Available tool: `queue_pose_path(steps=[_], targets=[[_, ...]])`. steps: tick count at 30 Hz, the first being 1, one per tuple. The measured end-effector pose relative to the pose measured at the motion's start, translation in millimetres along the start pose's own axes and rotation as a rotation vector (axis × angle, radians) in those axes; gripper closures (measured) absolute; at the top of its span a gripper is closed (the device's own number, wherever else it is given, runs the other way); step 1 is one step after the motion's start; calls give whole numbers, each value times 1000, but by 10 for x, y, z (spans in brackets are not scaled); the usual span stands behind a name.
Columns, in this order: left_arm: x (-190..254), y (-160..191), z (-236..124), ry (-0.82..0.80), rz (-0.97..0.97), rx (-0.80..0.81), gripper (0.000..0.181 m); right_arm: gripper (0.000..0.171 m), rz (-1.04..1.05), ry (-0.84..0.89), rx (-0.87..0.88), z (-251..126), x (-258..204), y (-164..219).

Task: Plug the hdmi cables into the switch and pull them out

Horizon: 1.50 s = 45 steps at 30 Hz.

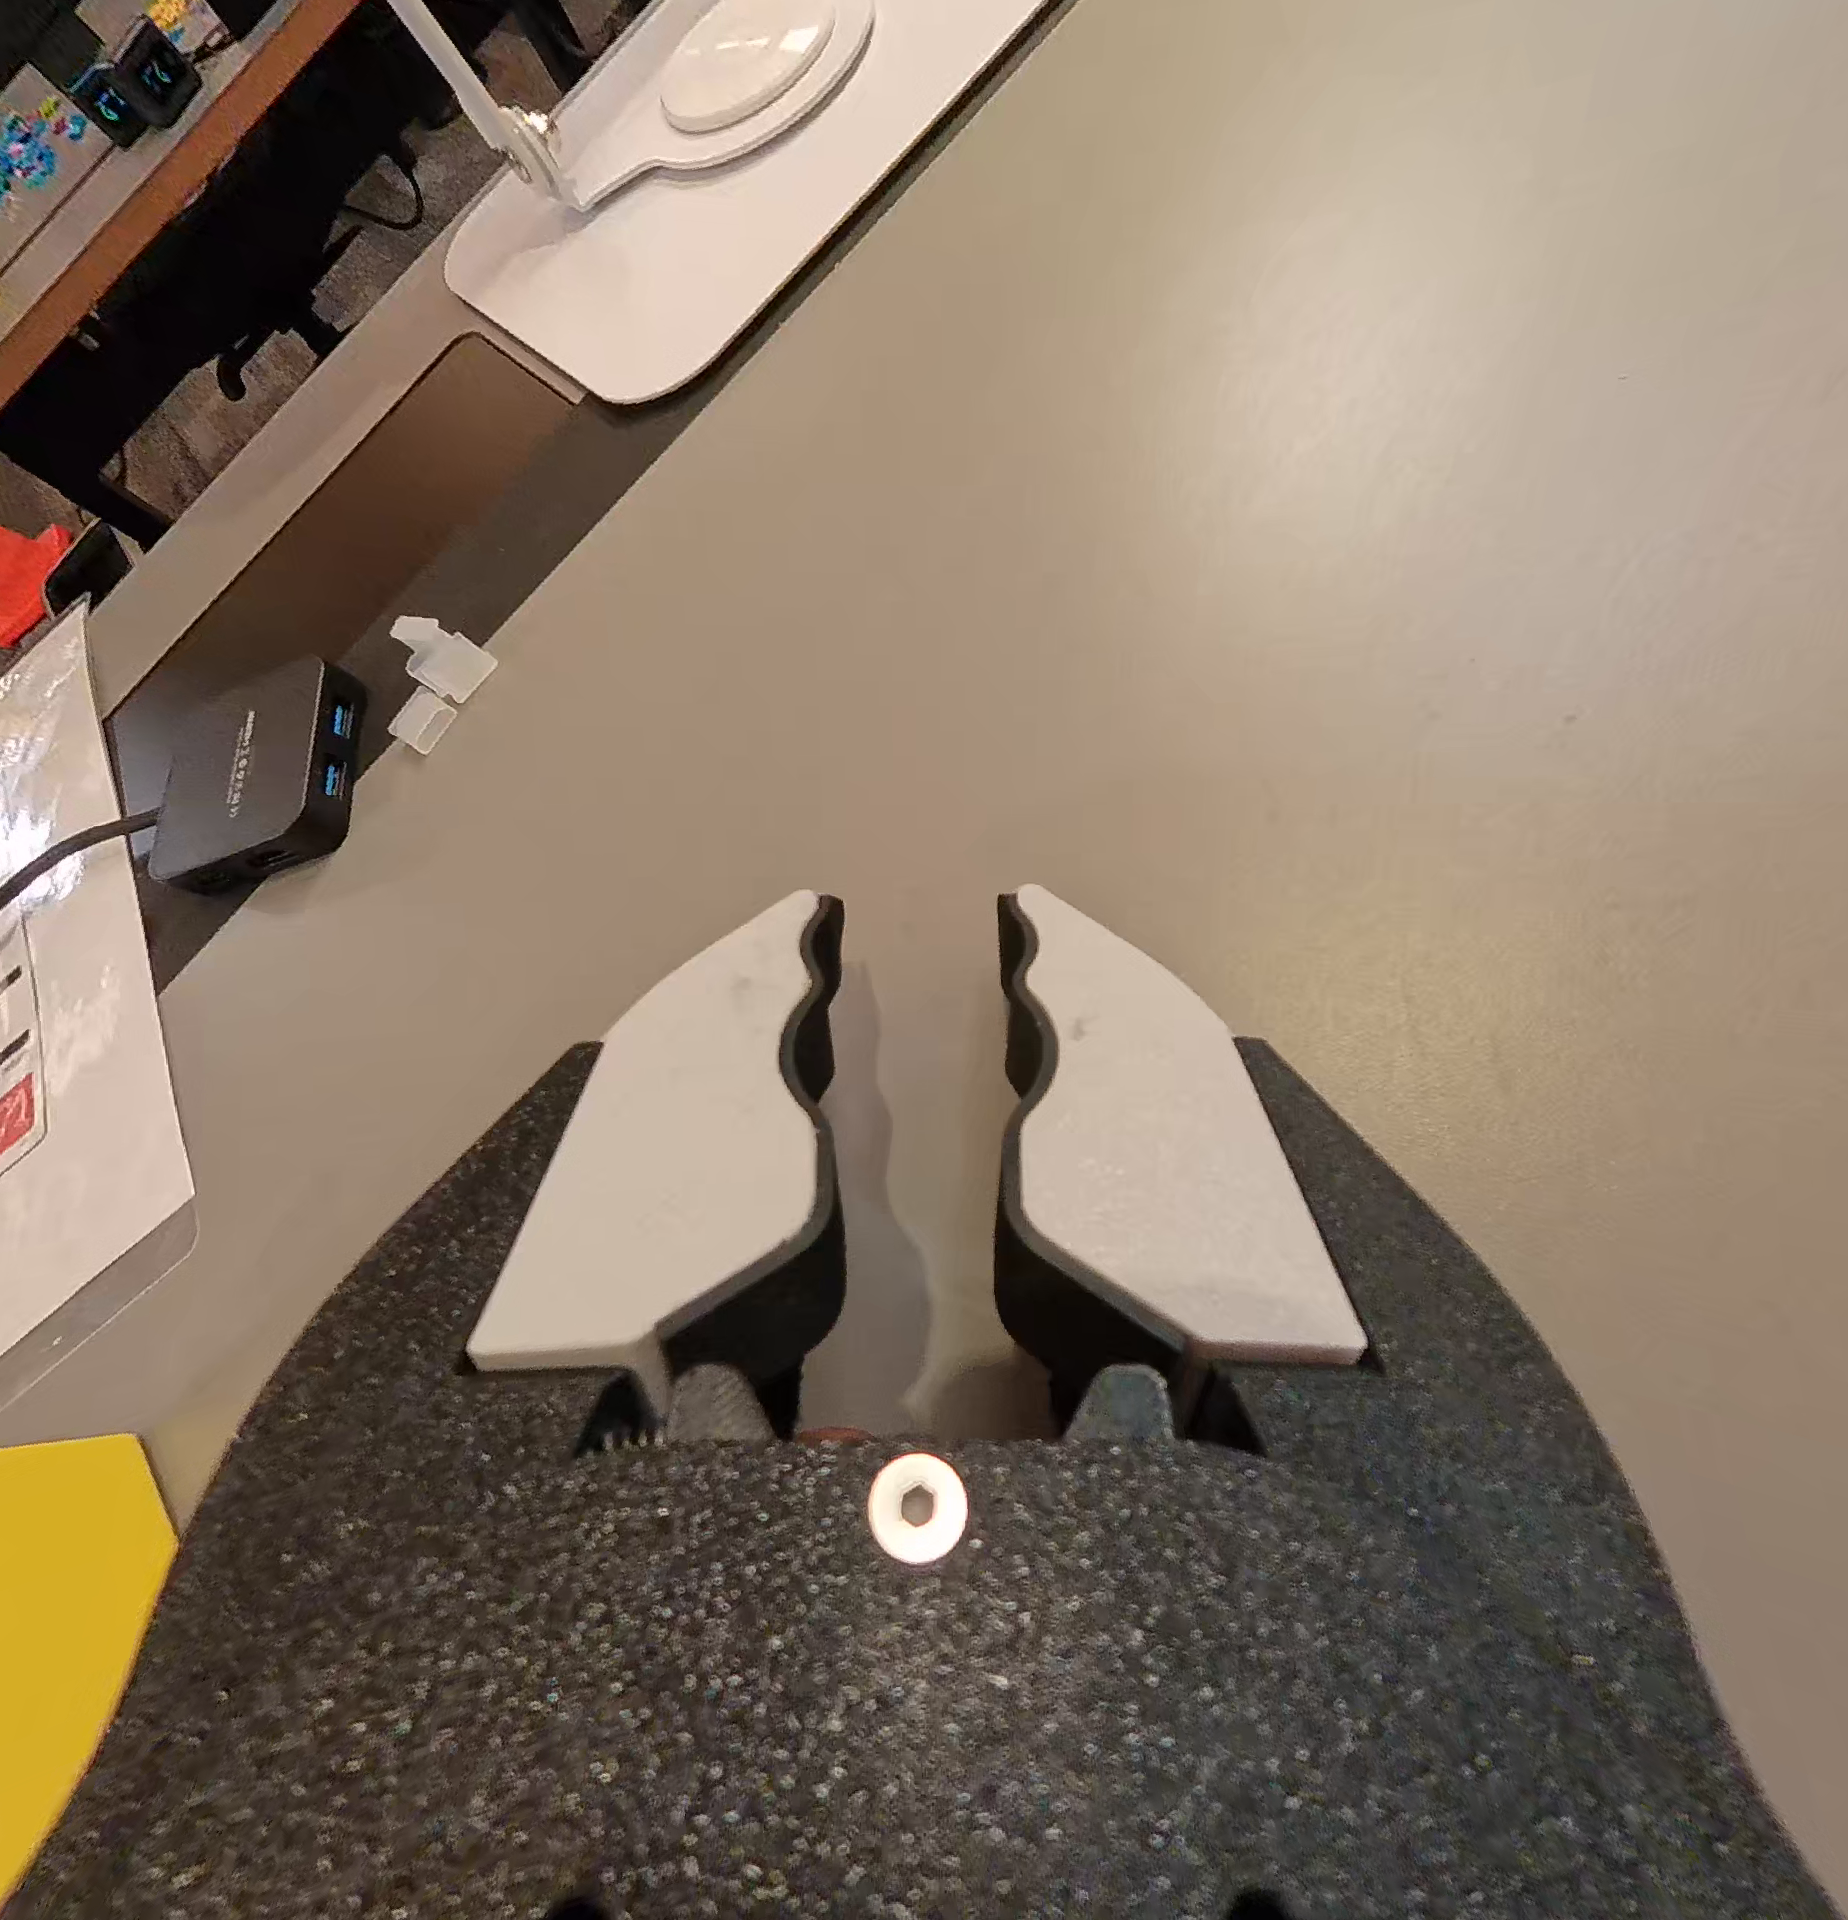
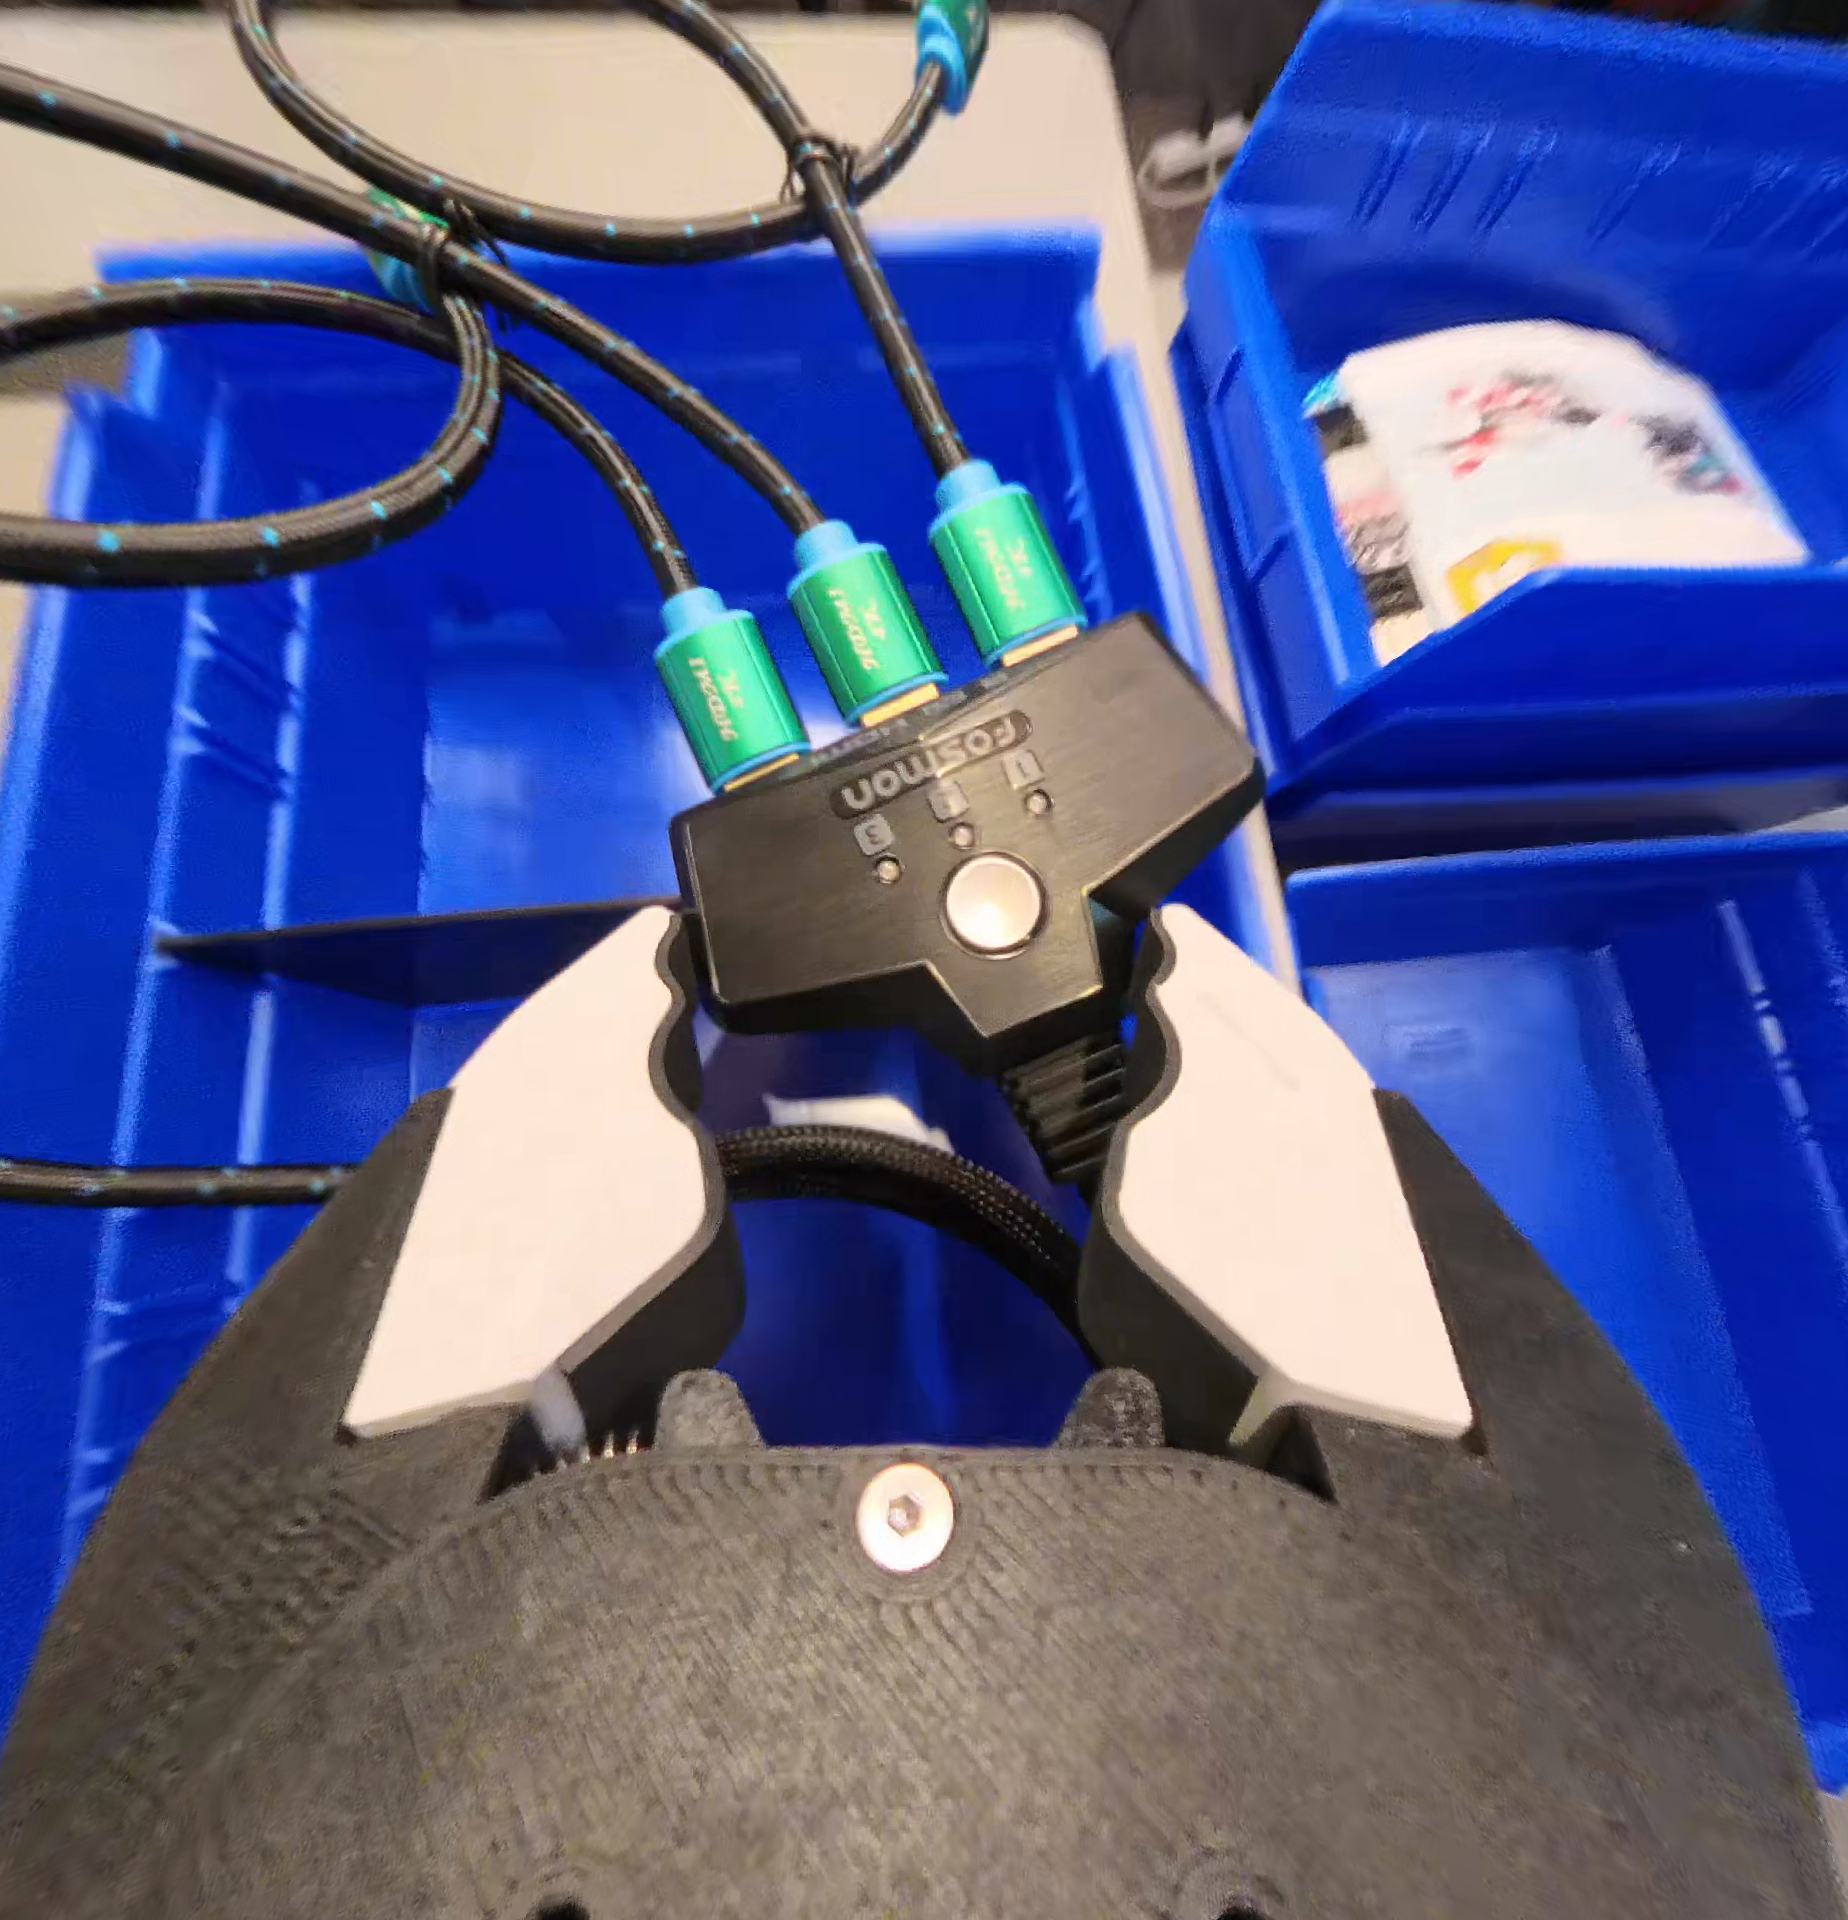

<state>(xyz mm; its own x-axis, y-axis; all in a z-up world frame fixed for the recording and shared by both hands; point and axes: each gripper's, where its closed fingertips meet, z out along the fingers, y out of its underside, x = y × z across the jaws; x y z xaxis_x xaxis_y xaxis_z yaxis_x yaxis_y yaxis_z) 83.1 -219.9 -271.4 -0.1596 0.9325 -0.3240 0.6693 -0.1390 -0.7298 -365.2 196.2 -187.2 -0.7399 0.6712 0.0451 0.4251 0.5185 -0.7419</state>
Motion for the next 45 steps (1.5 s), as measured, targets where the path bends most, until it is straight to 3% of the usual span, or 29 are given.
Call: queue_pose_path(steps=[8, 16, 22, 28, 33, 35, 39, 45], targets=[[19, 2, -4, 21, 2, 2, 152, 98, -54, -53, -10, 55, -169, 35], [17, 3, -28, 20, -3, 9, 152, 100, -191, -138, 227, -700, -349, -357], [141, -156, -255, 58, -119, 111, 160, 101, -323, -244, 294, -1205, -810, 209], [364, -322, -751, 32, -312, 272, 144, 108, -281, -336, 297, -1164, -1143, 979], [369, -234, -1518, -184, -480, 493, 146, 118, -253, -289, 359, -1007, -1259, 1094], [350, -98, -1857, -296, -514, 550, 158, 120, -254, -266, 399, -980, -1290, 1032], [248, 323, -2395, -540, -477, 508, 181, 124, -263, -264, 476, -967, -1355, 890], [-153, 919, -3147, -897, -507, 455, 153, 127, -247, -225, 554, -871, -1365, 852]])
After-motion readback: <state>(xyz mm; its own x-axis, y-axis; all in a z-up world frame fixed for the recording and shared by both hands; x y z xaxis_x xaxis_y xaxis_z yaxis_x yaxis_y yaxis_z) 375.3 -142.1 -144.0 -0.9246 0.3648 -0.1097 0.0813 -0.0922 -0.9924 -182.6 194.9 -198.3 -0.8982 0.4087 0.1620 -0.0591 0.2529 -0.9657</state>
